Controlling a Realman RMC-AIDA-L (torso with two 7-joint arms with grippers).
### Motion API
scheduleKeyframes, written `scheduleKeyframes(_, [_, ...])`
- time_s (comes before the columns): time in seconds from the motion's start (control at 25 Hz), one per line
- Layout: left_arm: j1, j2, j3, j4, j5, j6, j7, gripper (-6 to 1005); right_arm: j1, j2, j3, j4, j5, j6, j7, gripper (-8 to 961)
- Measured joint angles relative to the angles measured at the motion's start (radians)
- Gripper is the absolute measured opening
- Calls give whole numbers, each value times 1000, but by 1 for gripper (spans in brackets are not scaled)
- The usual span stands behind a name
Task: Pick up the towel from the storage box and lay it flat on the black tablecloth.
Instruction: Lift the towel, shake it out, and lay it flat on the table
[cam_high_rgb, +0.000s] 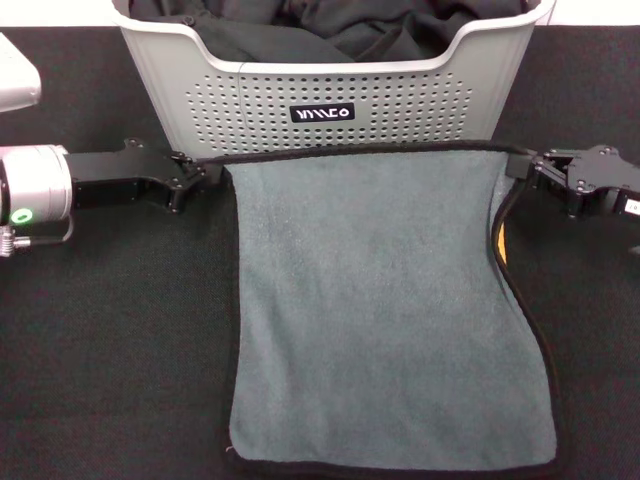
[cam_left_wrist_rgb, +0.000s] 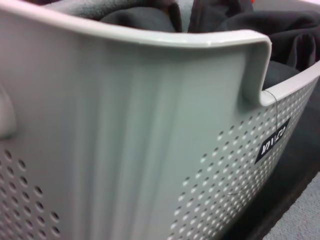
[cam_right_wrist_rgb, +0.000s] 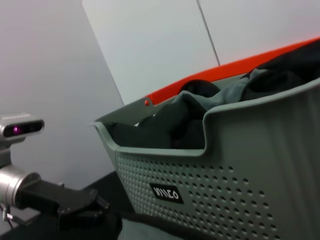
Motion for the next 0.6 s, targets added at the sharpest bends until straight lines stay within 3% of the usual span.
scheduleKeyframes(0.6, [-17, -29, 1, 0, 51, -36, 1, 45, 49, 4, -1, -5, -79, -125, 13, 72])
